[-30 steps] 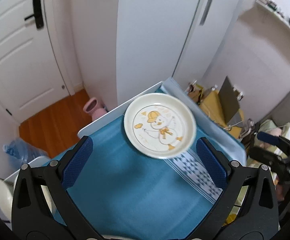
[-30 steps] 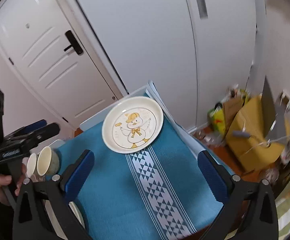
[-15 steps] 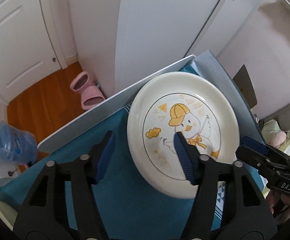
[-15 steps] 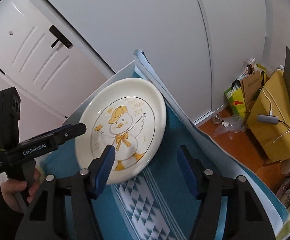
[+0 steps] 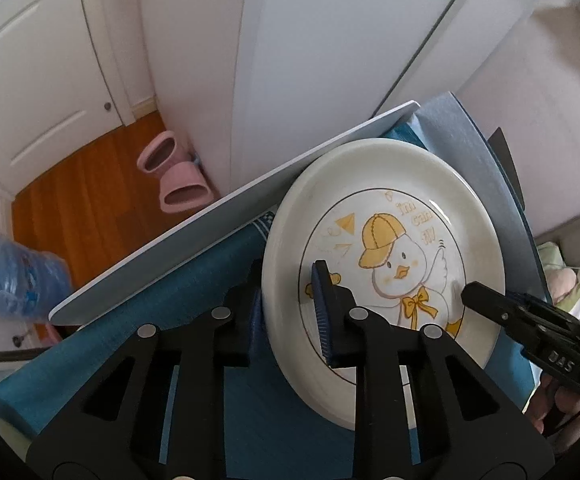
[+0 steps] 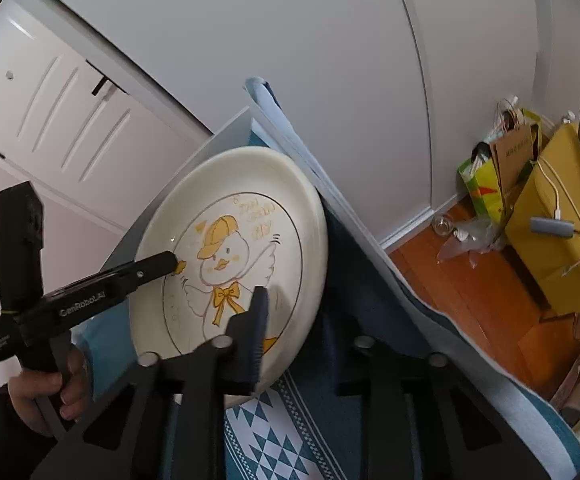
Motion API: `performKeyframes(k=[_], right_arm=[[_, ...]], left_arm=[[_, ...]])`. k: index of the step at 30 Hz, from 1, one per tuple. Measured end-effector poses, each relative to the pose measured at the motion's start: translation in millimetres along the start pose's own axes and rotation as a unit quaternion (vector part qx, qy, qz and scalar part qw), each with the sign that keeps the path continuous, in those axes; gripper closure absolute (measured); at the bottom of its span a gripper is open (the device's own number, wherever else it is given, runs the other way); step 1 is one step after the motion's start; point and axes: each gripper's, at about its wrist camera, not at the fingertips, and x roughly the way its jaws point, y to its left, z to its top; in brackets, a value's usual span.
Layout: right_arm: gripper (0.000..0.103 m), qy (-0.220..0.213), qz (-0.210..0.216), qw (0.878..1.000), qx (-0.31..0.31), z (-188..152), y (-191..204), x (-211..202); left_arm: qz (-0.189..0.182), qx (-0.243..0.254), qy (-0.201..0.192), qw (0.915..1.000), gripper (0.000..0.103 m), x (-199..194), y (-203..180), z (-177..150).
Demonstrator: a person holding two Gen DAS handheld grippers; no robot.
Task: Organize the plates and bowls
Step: 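Grasp the rim of the small duck plate with both grippers, then carry the small duck plate with both grippers, lower onto the stack, open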
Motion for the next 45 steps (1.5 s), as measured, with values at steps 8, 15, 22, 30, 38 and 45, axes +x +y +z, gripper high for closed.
performKeyframes(k=[8, 15, 22, 30, 38, 45], right_arm=[[0.088, -0.001, 0.007, 1.000, 0.006, 3.4, -5.5, 0.2], [0.088, 0.000, 0.011, 1.000, -0.007, 3.2, -6.2, -2.4], [0.088, -0.015, 0.006, 0.999, -0.032, 8.9, 1.9, -28.0], [0.088, -0.040, 0.019, 0.996, -0.073, 5.4, 33.7, -89.5], [0.088, -0.058, 0.046, 0.990, -0.119, -30.4, 81.8, -153.8], [0.088, -0.056, 0.067, 0.982, -0.169, -89.3, 117.2, -184.3]], left_arm=[[0.011, -0.002, 0.001, 0.9999, 0.083, -3.1, -1.2, -0.9], [0.016, -0.003, -0.005, 0.9998, 0.083, -18.9, -10.2, -6.4], [0.018, -0.002, -0.035, 0.9992, 0.083, -58.9, -24.9, -14.5], [0.027, -0.015, -0.081, 0.9962, 0.083, -130.2, -39.2, -38.5], [0.040, -0.049, -0.136, 0.9887, 0.083, -224.3, -40.9, -101.8], [0.058, -0.082, -0.159, 0.9821, 0.083, -280.0, -28.6, -179.2]])
